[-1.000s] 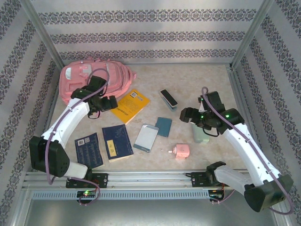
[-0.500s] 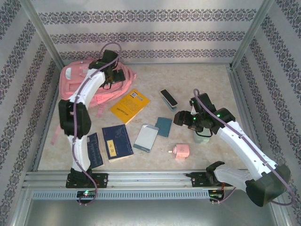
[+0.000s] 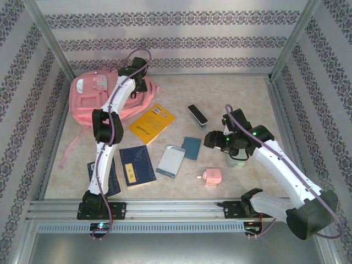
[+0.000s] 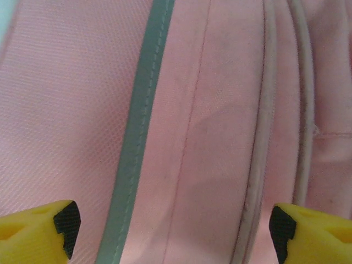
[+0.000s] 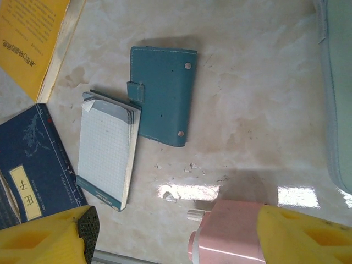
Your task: Pack the student bag
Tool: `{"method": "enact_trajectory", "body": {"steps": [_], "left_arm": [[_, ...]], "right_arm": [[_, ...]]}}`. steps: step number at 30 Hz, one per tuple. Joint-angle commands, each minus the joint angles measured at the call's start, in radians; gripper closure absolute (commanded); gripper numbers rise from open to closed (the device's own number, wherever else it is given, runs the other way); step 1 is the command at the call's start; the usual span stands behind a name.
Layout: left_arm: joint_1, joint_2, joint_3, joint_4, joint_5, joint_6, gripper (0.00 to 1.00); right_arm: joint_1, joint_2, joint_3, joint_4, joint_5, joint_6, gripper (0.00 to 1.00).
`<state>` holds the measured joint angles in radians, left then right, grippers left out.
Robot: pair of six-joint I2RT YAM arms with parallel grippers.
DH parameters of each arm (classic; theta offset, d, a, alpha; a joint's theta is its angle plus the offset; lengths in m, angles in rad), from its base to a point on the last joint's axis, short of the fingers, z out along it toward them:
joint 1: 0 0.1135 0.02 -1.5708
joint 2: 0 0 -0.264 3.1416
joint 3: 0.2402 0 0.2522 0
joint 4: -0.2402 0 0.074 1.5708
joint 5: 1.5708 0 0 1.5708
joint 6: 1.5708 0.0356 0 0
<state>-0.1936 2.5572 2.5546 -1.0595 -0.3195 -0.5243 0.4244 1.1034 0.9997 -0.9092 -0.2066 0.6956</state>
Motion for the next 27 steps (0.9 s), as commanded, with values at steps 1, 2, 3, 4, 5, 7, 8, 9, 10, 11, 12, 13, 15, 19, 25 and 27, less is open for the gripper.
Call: {"method": "enact_trajectory", "body": {"steps": [1, 2, 3, 4, 5, 7, 8, 9, 10, 11, 12, 13, 15, 19, 25, 27], "left_arm": [[0.016, 0.042, 0.049, -0.04, -0.02, 0.003, 0.16], [0.022, 0.045, 0.049, -0.039, -0.016, 0.006, 0.22], [0.026, 0.051, 0.049, -0.036, -0.009, 0.011, 0.3], [0.033, 0.054, 0.047, -0.036, -0.005, 0.013, 0.36], [0.042, 0.057, 0.044, -0.032, 0.009, 0.018, 0.43], [0.056, 0.059, 0.03, -0.03, 0.031, 0.018, 0.52], [0.063, 0.058, 0.026, -0.033, 0.039, 0.022, 0.58], [0.068, 0.053, 0.02, -0.029, 0.053, 0.032, 0.64], [0.071, 0.042, 0.011, -0.021, 0.067, 0.041, 0.72], [0.074, 0.03, 0.009, -0.017, 0.08, 0.048, 0.78], [0.073, 0.015, 0.004, -0.01, 0.094, 0.055, 0.86], [0.074, -0.003, 0.0, -0.005, 0.112, 0.061, 0.93], [0.074, -0.039, -0.005, 0.0, 0.131, 0.062, 1.0], [0.071, -0.152, -0.04, 0.026, 0.188, 0.07, 1.0], [0.048, -0.344, -0.143, 0.065, 0.279, 0.109, 1.0], [0.03, -0.404, -0.189, 0.078, 0.305, 0.151, 1.0]], "right_arm": [[-0.012, 0.02, 0.016, -0.03, -0.02, -0.035, 0.24], [-0.01, 0.023, 0.021, -0.034, -0.022, -0.042, 0.24], [-0.01, 0.024, 0.026, -0.034, -0.022, -0.049, 0.25], [-0.008, 0.025, 0.028, -0.038, -0.022, -0.052, 0.25], [-0.008, 0.023, 0.03, -0.039, -0.022, -0.054, 0.26], [-0.009, 0.018, 0.031, -0.033, -0.029, -0.054, 0.28], [-0.008, 0.015, 0.033, -0.033, -0.031, -0.055, 0.28], [-0.007, 0.01, 0.038, -0.031, -0.033, -0.058, 0.28], [-0.007, 0.005, 0.042, -0.03, -0.031, -0.061, 0.29], [-0.007, 0.001, 0.043, -0.03, -0.027, -0.062, 0.29], [-0.006, -0.007, 0.048, -0.029, -0.025, -0.063, 0.29], [-0.007, -0.011, 0.051, -0.027, -0.024, -0.062, 0.29], [-0.007, -0.022, 0.056, -0.021, -0.023, -0.058, 0.3], [-0.007, -0.044, 0.073, -0.014, -0.023, -0.054, 0.3], [-0.011, -0.082, 0.074, 0.005, -0.038, -0.046, 0.31], [-0.013, -0.089, 0.082, 0.002, -0.046, -0.049, 0.31]]}}
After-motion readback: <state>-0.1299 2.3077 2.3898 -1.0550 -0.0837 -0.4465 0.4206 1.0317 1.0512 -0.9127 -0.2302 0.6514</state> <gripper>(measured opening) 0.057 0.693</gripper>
